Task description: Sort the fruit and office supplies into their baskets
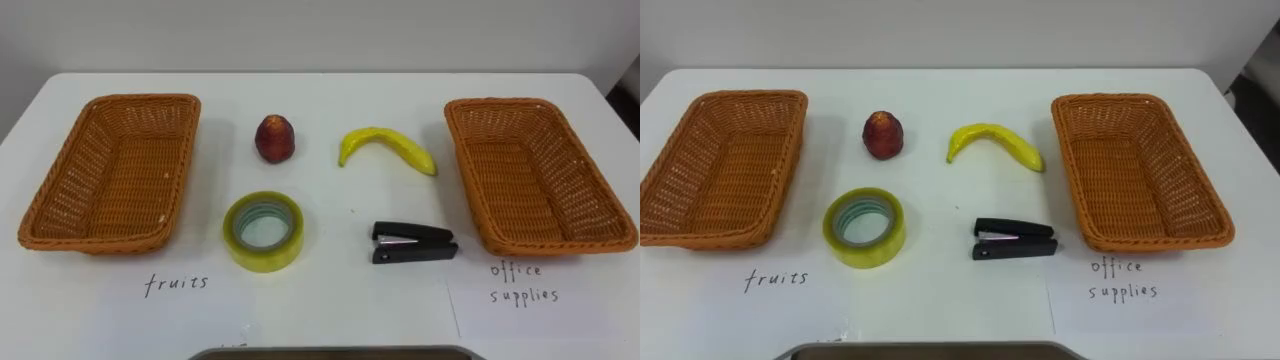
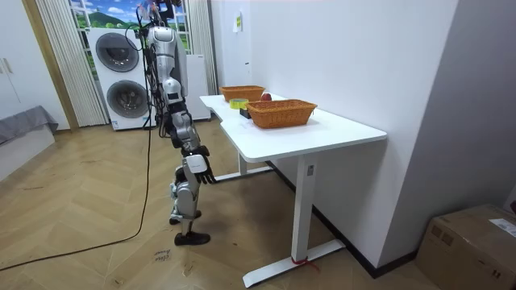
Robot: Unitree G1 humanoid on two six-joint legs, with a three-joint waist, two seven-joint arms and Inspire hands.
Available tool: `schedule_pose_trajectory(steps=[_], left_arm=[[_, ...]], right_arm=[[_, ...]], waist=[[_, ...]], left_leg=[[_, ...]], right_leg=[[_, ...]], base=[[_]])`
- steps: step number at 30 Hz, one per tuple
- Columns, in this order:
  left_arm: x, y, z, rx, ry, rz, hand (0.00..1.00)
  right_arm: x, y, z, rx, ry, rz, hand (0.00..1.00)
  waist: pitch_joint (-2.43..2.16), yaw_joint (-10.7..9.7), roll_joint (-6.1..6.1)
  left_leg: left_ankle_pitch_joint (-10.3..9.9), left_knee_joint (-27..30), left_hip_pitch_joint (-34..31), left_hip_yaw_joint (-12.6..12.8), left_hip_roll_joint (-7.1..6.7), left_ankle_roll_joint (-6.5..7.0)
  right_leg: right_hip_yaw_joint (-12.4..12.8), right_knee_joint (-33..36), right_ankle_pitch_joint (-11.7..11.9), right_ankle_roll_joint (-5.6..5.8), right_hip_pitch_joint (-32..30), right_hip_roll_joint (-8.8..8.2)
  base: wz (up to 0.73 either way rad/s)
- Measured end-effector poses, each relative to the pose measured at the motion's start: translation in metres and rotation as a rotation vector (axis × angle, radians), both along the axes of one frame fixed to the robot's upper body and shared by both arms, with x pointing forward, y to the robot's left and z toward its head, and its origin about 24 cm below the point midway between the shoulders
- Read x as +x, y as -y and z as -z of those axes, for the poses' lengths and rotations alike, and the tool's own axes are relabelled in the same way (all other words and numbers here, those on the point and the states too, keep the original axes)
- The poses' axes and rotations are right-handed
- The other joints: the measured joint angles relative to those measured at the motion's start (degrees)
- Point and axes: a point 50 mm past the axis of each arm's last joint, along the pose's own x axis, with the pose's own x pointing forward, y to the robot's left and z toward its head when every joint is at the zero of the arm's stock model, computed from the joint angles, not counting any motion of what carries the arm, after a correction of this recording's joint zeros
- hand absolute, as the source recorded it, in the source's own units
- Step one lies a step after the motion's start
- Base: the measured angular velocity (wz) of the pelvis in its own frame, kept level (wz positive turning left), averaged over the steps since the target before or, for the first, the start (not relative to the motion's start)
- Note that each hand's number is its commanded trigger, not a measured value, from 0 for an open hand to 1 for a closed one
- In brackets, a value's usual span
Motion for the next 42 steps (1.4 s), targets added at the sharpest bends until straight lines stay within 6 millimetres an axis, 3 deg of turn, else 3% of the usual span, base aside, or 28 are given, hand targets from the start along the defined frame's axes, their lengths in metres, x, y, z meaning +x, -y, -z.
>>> schedule_pose_trajectory(steps=[24,30,35,42], left_arm=[[-0.008,-0.001,0.000,0.035,-0.041,0.044,0.00],[-0.012,-0.003,0.000,0.031,-0.068,0.038,0.00],[-0.021,-0.007,-0.001,0.038,-0.089,0.003,0.00],[-0.028,-0.021,-0.005,0.087,-0.090,-0.011,0.00]], right_arm=[[-0.006,-0.001,0.001,0.026,-0.026,0.044,0.00],[-0.020,0.006,0.001,-0.003,-0.065,0.220,0.00],[-0.026,0.016,0.000,-0.043,-0.085,0.404,0.00],[-0.012,0.038,-0.007,-0.088,0.004,0.683,0.00]], waist=[[0.00,-0.3,-0.03],[-0.03,-0.5,-0.14],[-0.22,-2.3,-0.72],[0.00,-4.2,-1.74]], left_leg=[[0.0,-0.1,-0.1,-0.3,-0.04,0.00],[0.0,-0.1,0.1,-0.3,-0.06,0.00],[0.0,0.0,0.0,-0.3,-0.12,0.01],[0.0,0.2,0.0,-0.1,-0.09,0.01]], right_leg=[[-0.1,-0.1,0.0,0.02,0.2,0.00],[-0.1,0.0,0.0,0.02,0.2,0.00],[-0.2,0.0,-0.1,0.05,0.3,-0.10],[0.1,0.2,-0.3,-0.03,0.0,-0.04]], base=[[0.00],[0.00],[0.00],[0.00]])
